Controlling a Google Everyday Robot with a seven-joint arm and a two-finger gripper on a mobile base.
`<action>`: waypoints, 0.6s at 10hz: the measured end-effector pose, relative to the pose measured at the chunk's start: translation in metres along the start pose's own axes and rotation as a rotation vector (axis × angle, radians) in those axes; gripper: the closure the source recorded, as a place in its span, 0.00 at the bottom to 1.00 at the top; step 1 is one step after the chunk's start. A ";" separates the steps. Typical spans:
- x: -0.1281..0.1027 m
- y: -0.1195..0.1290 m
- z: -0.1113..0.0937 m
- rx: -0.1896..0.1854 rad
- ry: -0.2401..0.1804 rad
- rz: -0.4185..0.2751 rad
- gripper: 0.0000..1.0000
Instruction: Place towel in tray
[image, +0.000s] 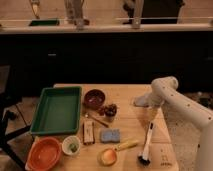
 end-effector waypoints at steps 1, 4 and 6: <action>0.003 -0.015 -0.001 0.006 -0.016 0.023 0.20; -0.003 -0.045 -0.003 0.021 -0.054 0.035 0.20; -0.006 -0.053 -0.005 0.037 -0.081 0.033 0.20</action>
